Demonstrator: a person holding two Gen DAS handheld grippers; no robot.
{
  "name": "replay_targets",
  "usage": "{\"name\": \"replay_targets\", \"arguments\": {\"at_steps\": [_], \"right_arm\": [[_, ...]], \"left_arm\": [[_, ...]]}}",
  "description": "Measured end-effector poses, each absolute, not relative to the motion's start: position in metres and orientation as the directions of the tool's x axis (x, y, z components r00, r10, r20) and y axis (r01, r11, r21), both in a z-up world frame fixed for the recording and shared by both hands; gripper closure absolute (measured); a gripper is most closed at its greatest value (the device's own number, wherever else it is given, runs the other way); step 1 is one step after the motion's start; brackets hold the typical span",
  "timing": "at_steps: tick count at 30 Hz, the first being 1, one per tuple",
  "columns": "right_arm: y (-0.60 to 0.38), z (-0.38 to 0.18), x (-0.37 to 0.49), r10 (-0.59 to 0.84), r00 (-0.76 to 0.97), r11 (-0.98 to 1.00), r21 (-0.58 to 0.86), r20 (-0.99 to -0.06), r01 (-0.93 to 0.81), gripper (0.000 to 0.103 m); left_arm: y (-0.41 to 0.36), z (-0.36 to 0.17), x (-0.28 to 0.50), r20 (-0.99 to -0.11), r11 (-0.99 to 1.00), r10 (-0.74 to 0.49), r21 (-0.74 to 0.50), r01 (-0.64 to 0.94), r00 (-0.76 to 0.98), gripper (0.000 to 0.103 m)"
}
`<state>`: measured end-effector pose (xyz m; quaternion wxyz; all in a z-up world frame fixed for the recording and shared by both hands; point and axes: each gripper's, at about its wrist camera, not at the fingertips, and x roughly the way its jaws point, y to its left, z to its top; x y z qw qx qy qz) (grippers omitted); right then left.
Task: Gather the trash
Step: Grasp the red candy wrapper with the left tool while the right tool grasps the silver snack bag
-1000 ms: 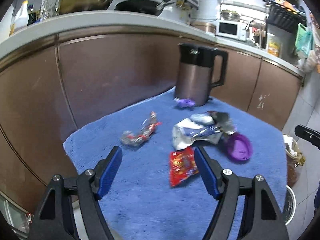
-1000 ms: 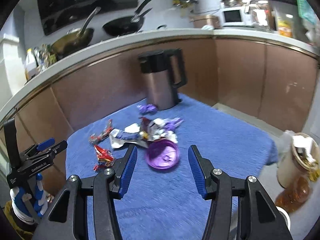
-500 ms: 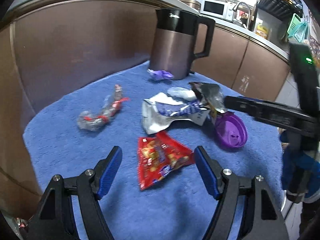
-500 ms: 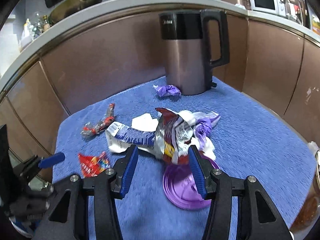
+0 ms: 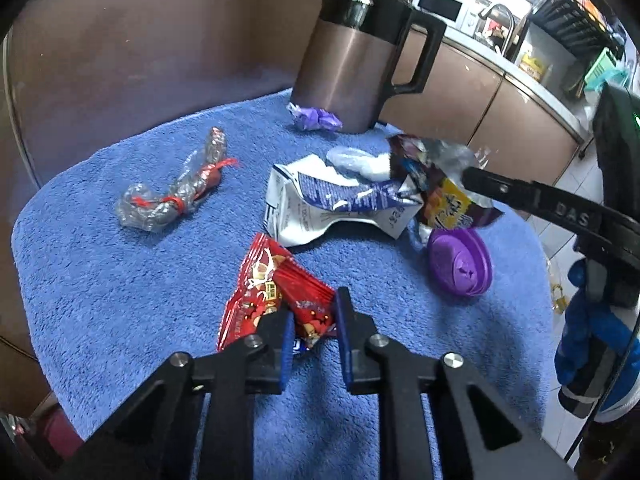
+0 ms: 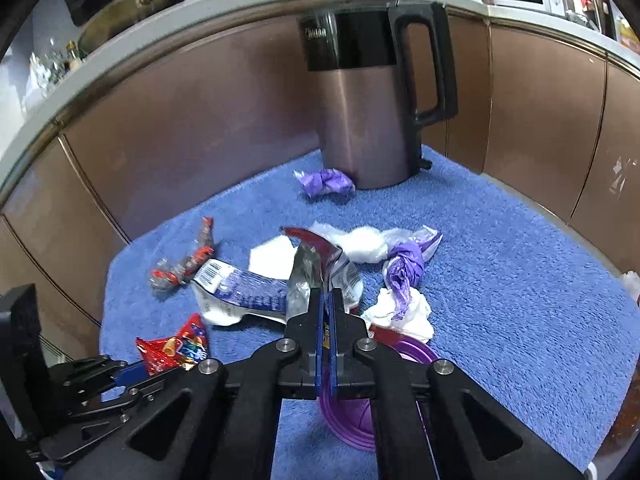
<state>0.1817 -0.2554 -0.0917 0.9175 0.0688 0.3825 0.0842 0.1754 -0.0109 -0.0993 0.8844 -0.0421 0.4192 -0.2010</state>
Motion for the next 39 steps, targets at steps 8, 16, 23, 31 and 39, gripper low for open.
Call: {"name": "replay_targets", "arguments": {"at_steps": [8, 16, 23, 31, 39], "right_arm": [[-0.259, -0.052, 0.141, 0.248, 0.753, 0.965, 0.223, -0.609, -0.138, 0.102], [-0.258, -0.048, 0.12, 0.249, 0.737, 0.966, 0.22, -0.628, -0.139, 0.095], [-0.267, -0.075, 0.13, 0.211, 0.71, 0.971, 0.229, -0.672, -0.073, 0.062], [-0.267, -0.116, 0.166, 0.192, 0.643, 0.971, 0.237, -0.742, -0.016, 0.057], [-0.272, -0.136, 0.179, 0.217, 0.619, 0.961, 0.276, -0.755, -0.001, 0.081]], "left_arm": [[0.004, -0.065, 0.156, -0.677, 0.916, -0.396, -0.251, 0.312, 0.62, 0.086], [0.013, -0.049, 0.134, -0.653, 0.917, -0.398, -0.264, 0.299, 0.645, 0.086], [0.02, -0.056, 0.134, -0.654, 0.919, -0.394, -0.256, 0.301, 0.646, 0.086], [0.027, -0.066, 0.143, -0.654, 0.915, -0.402, -0.272, 0.296, 0.641, 0.086], [0.027, -0.072, 0.147, -0.659, 0.912, -0.41, -0.282, 0.297, 0.631, 0.086]]}}
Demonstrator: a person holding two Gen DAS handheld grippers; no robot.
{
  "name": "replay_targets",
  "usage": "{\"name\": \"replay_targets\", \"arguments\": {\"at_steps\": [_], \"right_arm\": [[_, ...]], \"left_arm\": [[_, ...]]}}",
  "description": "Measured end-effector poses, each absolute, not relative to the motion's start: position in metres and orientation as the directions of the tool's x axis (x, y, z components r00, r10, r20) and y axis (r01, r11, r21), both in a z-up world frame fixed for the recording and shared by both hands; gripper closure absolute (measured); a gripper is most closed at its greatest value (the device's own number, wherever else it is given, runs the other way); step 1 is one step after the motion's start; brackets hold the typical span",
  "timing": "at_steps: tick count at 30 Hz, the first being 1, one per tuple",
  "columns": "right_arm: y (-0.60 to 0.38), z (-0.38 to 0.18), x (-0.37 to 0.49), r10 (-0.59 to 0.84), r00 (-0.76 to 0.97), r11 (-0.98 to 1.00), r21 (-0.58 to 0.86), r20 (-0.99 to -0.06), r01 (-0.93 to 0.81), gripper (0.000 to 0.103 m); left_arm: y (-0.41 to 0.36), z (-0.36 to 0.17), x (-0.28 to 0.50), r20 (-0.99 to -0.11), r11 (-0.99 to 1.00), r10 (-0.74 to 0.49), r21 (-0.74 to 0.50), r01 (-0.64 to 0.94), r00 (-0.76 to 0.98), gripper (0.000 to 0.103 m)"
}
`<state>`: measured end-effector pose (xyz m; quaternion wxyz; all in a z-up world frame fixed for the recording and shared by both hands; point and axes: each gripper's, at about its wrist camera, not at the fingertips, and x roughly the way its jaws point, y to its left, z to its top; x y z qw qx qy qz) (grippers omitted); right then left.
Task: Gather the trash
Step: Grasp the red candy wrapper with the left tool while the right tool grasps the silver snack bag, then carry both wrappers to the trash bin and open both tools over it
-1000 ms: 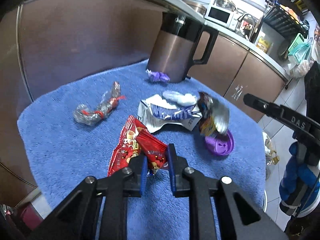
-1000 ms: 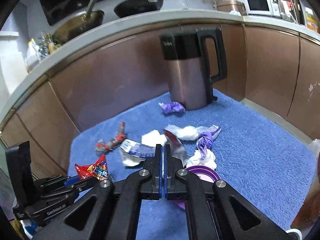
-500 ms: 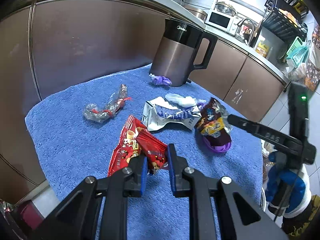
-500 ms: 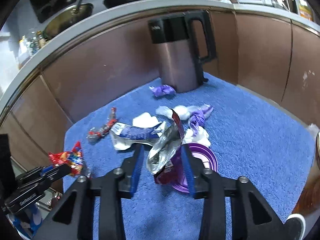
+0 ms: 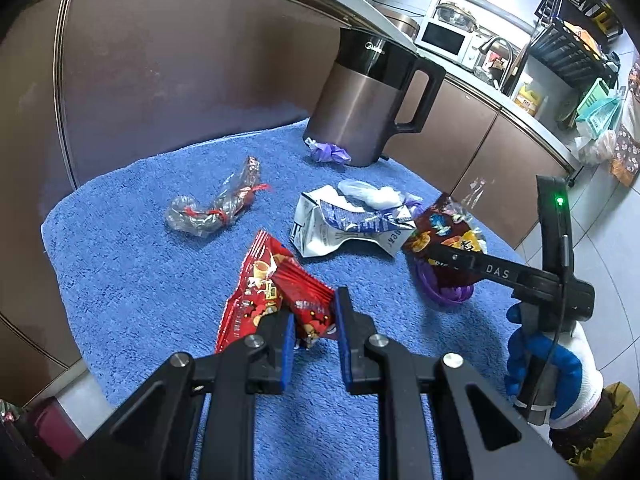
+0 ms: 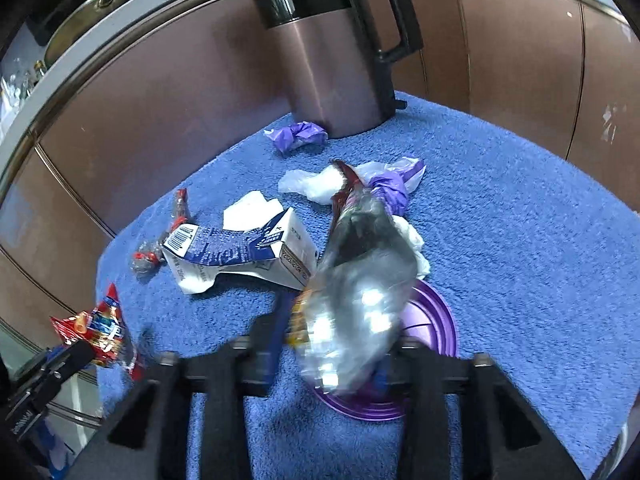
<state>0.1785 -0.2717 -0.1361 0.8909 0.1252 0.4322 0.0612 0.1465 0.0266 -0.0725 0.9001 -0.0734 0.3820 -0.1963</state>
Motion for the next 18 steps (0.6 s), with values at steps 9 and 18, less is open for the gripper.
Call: {"name": "replay_targets", "arguments": {"at_steps": [9, 18], "right_arm": [[-0.278, -0.095, 0.143, 0.251, 0.7, 0.953, 0.299, -0.669, -0.056, 0.083], [-0.316, -0.043, 0.056, 0.238, 0.785, 0.947, 0.316, -0.572, -0.057, 0.083]], "left_arm": [[0.021, -0.045, 0.131, -0.621, 0.905, -0.425, -0.28, 0.32, 0.658, 0.086], [-0.023, -0.007, 0.099, -0.585, 0.871, -0.483, -0.246, 0.425, 0.652, 0.086]]}}
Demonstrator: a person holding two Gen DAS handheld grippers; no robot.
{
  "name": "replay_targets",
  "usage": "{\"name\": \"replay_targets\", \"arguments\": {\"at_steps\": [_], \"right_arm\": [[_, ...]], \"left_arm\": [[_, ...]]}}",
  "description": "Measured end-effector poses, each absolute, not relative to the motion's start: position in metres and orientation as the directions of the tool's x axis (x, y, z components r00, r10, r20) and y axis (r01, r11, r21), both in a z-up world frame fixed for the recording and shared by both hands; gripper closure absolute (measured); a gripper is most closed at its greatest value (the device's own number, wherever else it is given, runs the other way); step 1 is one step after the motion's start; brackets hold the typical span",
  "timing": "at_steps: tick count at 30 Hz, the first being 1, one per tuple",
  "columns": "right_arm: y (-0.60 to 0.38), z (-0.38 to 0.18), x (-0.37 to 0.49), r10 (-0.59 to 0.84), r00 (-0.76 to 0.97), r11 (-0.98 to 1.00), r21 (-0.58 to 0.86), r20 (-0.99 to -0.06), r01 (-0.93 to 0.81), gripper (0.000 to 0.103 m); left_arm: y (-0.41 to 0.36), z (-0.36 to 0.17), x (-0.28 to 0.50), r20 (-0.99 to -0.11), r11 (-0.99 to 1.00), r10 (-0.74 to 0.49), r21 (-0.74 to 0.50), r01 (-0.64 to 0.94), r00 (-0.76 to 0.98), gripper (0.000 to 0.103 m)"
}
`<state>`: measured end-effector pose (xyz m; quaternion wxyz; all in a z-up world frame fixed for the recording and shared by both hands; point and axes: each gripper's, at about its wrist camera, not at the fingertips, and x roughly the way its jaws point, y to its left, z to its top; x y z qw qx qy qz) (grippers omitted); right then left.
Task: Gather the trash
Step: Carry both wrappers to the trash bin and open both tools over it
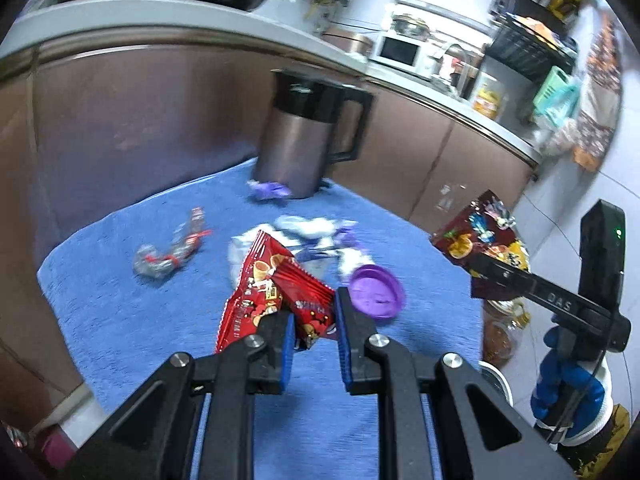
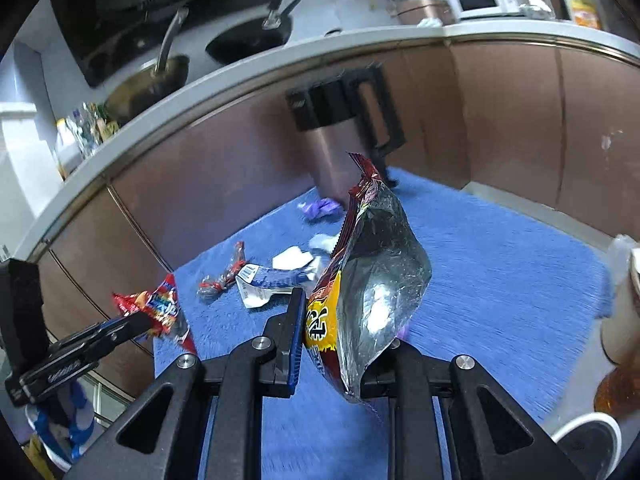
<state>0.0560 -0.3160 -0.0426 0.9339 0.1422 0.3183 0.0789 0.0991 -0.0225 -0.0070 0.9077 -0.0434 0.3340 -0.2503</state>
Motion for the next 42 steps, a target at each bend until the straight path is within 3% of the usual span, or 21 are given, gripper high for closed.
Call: {"name": "replay_targets", "arguments": {"at_steps": [7, 14, 20, 25, 31, 32, 36, 42], "right_arm": [[-0.388, -0.041, -0.034, 0.069, 0.818, 0.945, 0.299, -0.571, 0.129, 0.083], [-0.473, -0.09, -0.12, -0.137, 0.74, 0.861, 0.291, -0.658, 0.418, 0.083], [-0.531, -0.149, -0.168, -0.197, 0.622, 0.739, 0.302, -0.758, 0.603, 0.082], [-0.552, -0.18, -0.181, -0.19, 0.575, 0.683, 0.313, -0.796, 0.659, 0.08], [-0.563, -0.196, -0.184, -0.194, 0.548, 0.662, 0.303, -0.814, 0.685, 0.077], [-0.564, -0.197, -0.185, -0.197, 0.542, 0.656, 0.301, -0.817, 0.692, 0.073], [-0.575, -0.206, -0.188, -0.208, 0.522, 0.636, 0.29, -0.827, 0.715, 0.06], [-0.578, -0.207, -0.19, -0.223, 0.509, 0.621, 0.281, -0.831, 0.731, 0.058]], "left_arm": [[-0.112, 0.002, 0.074, -0.593, 0.781, -0.582, -0.216, 0.587, 0.556, 0.086], [-0.24, -0.008, 0.041, -0.634, 0.611, -0.675, -0.195, 0.767, 0.376, 0.086], [-0.342, -0.035, 0.011, -0.704, 0.489, -0.675, -0.206, 0.848, 0.218, 0.086], [-0.407, -0.061, -0.008, -0.753, 0.436, -0.639, -0.184, 0.881, 0.159, 0.085], [-0.445, -0.086, -0.012, -0.783, 0.425, -0.611, -0.199, 0.883, 0.117, 0.08], [-0.448, -0.089, -0.012, -0.786, 0.419, -0.61, -0.212, 0.883, 0.102, 0.078], [-0.456, -0.096, -0.012, -0.791, 0.412, -0.609, -0.244, 0.878, 0.066, 0.055], [-0.448, -0.089, -0.012, -0.778, 0.403, -0.627, -0.266, 0.876, 0.052, 0.054]]}}
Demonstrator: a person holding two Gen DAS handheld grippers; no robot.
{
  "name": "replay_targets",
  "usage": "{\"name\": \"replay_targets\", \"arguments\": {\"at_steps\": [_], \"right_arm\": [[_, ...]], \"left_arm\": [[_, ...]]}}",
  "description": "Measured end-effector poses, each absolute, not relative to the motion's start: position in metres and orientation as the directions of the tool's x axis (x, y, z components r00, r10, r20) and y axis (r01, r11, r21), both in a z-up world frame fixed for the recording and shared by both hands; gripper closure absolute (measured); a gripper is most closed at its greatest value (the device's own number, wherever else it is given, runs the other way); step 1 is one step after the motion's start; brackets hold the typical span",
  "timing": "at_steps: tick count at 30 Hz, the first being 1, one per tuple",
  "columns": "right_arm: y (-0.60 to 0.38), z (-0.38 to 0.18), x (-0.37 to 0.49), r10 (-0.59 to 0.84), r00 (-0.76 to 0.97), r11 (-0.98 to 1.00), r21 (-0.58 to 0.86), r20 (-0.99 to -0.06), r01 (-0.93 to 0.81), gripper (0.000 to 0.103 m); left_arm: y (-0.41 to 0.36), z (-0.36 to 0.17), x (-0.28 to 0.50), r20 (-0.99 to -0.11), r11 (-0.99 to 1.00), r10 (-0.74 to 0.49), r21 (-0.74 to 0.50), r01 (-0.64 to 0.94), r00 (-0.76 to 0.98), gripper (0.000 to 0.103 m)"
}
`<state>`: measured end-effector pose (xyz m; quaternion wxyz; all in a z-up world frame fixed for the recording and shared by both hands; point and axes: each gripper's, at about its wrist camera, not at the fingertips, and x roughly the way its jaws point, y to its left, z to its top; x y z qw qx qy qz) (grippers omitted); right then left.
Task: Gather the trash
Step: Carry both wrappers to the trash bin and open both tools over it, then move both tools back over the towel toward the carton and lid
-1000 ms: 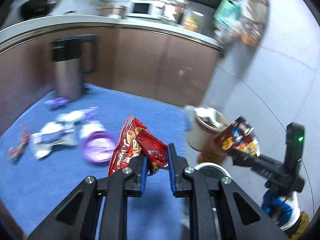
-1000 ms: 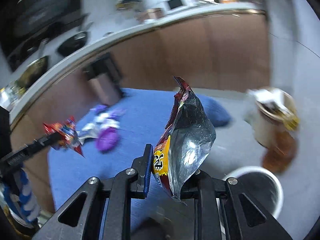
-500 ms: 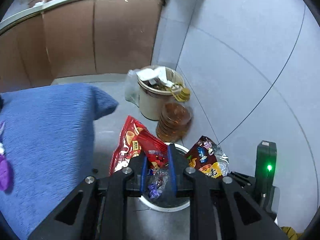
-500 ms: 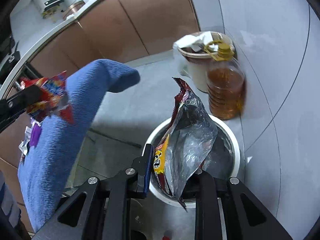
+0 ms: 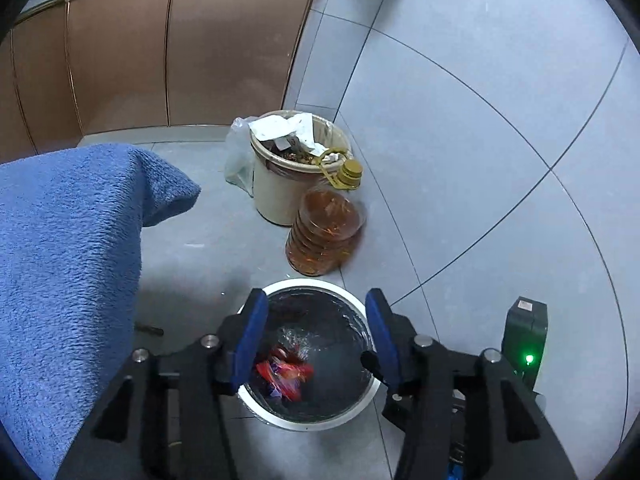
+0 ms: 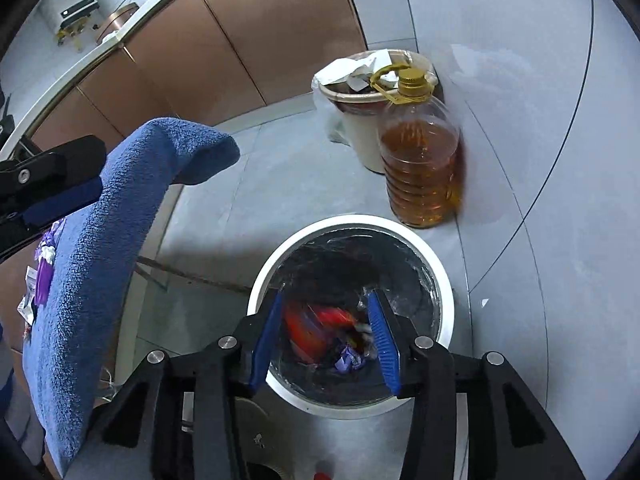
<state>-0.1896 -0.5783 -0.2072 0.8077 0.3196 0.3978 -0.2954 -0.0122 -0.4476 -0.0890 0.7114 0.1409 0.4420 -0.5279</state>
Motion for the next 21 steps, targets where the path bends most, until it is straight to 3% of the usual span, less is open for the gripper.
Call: {"name": "replay_targets", "arguments": {"at_steps": [9, 15, 21], "right_arm": [[-0.567, -0.184, -0.181, -0.24, 0.556, 0.648, 0.295, -0.796, 0.702, 0.055], [-0.543, -0.146, -0.172, -0.271, 0.613, 0.693, 0.291, -0.742, 0.659, 0.051], [-0.507, -0.098, -0.16, -0.273, 0.694, 0.758, 0.295, -0.666, 0.581, 0.051]], "left_arm": [[-0.402, -0.058, -0.006, -0.716, 0.452, -0.678, -0.224, 0.863, 0.169, 0.054], [-0.349, -0.029, -0.002, -0.626, 0.528, -0.711, -0.173, 0.832, 0.321, 0.054], [-0.295, -0.008, 0.004, -0.615, 0.556, -0.704, -0.164, 0.815, 0.356, 0.054]]}}
